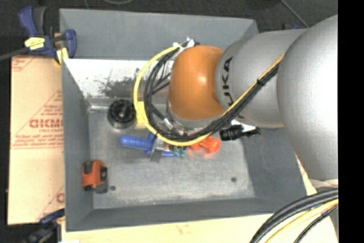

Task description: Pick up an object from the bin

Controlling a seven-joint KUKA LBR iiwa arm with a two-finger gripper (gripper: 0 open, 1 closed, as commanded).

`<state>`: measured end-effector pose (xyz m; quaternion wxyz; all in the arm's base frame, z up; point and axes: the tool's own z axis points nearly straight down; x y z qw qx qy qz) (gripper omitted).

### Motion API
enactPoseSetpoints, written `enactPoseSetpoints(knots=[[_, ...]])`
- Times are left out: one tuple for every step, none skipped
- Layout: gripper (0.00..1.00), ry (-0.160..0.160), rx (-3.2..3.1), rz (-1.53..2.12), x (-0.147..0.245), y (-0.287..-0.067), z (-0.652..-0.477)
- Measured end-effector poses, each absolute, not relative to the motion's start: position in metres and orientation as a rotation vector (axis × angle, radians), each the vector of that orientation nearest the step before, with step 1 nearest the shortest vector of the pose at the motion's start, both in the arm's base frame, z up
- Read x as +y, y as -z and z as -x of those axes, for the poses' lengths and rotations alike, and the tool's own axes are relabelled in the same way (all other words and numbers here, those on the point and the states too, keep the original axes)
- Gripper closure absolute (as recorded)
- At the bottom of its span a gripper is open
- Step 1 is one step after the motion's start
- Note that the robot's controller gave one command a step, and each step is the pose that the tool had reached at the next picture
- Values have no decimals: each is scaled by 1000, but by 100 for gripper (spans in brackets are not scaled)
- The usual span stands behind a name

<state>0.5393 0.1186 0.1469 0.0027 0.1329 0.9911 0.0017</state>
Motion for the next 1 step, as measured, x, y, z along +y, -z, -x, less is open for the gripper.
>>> enactPoseSetpoints(knots=[[100,-4,3111,-417,118,-151,-539]])
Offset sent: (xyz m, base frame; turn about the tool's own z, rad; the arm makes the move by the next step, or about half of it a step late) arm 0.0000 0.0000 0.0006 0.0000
